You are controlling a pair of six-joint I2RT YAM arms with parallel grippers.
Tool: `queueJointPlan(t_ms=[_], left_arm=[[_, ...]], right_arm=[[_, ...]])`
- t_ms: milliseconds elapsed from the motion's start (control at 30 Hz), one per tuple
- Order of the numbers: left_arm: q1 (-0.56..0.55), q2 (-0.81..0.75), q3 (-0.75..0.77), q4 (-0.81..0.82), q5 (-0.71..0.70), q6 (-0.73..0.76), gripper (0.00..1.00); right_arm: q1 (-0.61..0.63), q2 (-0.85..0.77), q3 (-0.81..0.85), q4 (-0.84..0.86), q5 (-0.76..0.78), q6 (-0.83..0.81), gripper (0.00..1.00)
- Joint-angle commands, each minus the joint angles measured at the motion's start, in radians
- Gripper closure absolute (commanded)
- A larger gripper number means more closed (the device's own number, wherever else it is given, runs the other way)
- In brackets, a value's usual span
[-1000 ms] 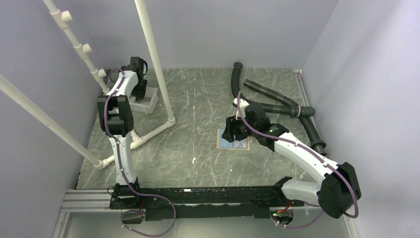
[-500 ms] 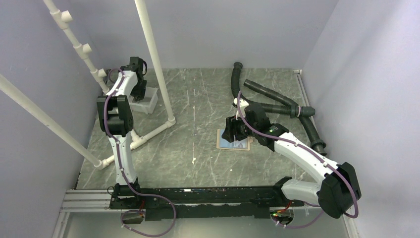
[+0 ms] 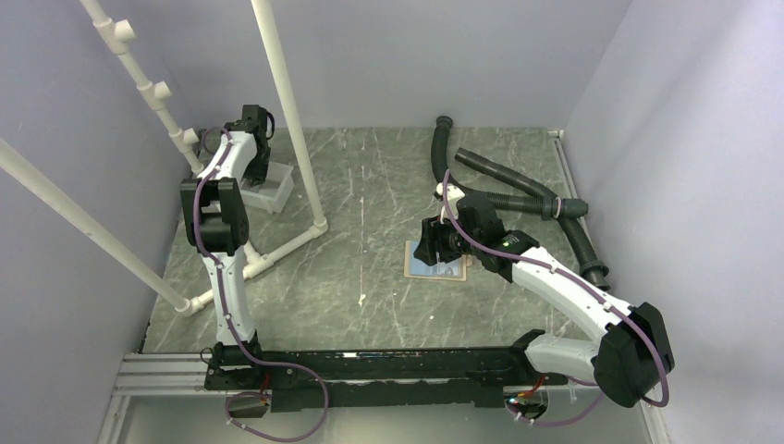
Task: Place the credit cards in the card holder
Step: Pick up the credit card from the storage box.
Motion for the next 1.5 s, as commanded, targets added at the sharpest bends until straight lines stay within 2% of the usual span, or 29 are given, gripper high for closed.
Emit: queueJointPlan(t_ms=[0, 567, 767, 1067, 1267, 1367, 1467], left_arm=[[0.01, -0.075, 0.007, 0.007, -0.057, 0.004, 0.4], [0.007, -0.084, 0.003, -0.002, -0.052, -0.003, 0.53], [0.008, -0.081, 0.004, -0.01, -0.045, -0.008, 0.66], [-0.008, -0.087, 0.019, -0.038, -0.023, -0.019, 0.76], [-0.016, -0.111, 0.045, -0.081, 0.037, -0.056, 0.87], [-0.017, -0.135, 0.058, -0.106, 0.052, -0.071, 0.96], [-0.017, -0.17, 0.063, -0.119, 0.058, -0.091, 0.99]], right_arm=[[0.006, -0.004, -0.004, 0.047, -0.004, -0.01, 0.41], [0.005, -0.003, -0.002, 0.048, -0.009, -0.011, 0.4], [0.006, -0.003, -0.002, 0.047, -0.009, -0.01, 0.4], [0.005, 0.0, 0.0, 0.044, -0.007, -0.011, 0.4], [0.006, 0.004, 0.003, 0.041, -0.006, -0.01, 0.4], [0.006, 0.009, 0.004, 0.038, -0.004, -0.009, 0.4], [0.005, 0.014, 0.008, 0.035, -0.006, -0.009, 0.4]])
